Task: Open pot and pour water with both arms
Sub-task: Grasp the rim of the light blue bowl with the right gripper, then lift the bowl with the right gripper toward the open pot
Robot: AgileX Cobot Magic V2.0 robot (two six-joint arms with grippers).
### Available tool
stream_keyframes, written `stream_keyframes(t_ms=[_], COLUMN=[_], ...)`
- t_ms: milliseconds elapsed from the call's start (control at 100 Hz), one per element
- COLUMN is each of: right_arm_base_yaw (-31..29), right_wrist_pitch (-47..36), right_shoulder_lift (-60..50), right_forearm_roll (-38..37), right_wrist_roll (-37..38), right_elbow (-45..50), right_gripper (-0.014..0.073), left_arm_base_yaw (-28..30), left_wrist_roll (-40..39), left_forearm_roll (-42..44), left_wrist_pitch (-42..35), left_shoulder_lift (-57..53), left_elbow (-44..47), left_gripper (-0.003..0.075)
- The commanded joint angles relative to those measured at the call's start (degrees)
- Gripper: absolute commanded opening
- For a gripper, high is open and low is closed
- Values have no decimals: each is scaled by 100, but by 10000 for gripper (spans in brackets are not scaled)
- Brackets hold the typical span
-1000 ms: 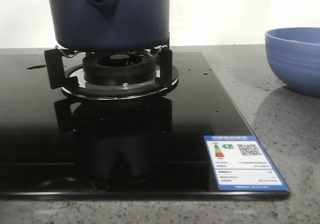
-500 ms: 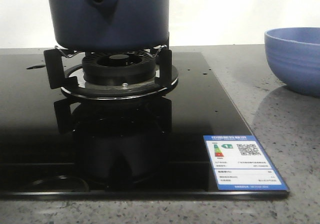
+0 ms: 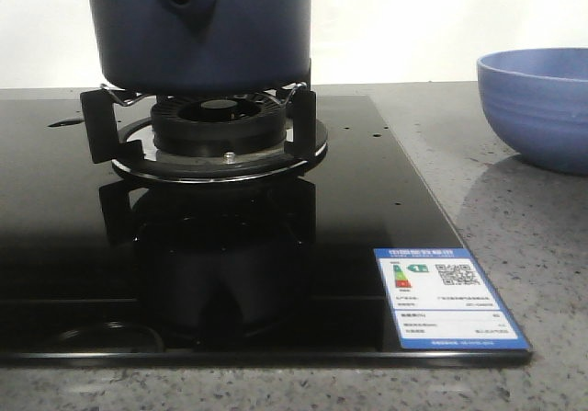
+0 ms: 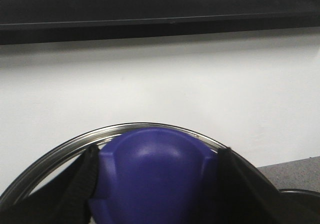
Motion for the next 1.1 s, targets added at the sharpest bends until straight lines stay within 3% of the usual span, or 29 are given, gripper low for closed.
stream_keyframes(t_ms=[0,490,830,1090], right_arm_base_yaw=[-14,707,1933,2692], right_wrist_pitch=[119,1244,1222,563], right_shoulder_lift=[-245,-148,645,1285], right_forearm_roll=[243,243,295,663], right_wrist_roll=[-4,460,902,928], right_elbow=[-356,-2726,-4435,-5371], right_gripper=[-59,-58,-58,-58], left_arm_base_yaw=[20,135,1101,1178], left_wrist_roll=[-6,-6,-6,-6], left_forearm_roll=[-23,-1,-21,-21], left_wrist_pitch=[-575,-575,-217,-190], left_shoulder_lift=[-173,6,15,15], left_elbow=[-217,-217,-207,-207], left_gripper=[326,326,326,326])
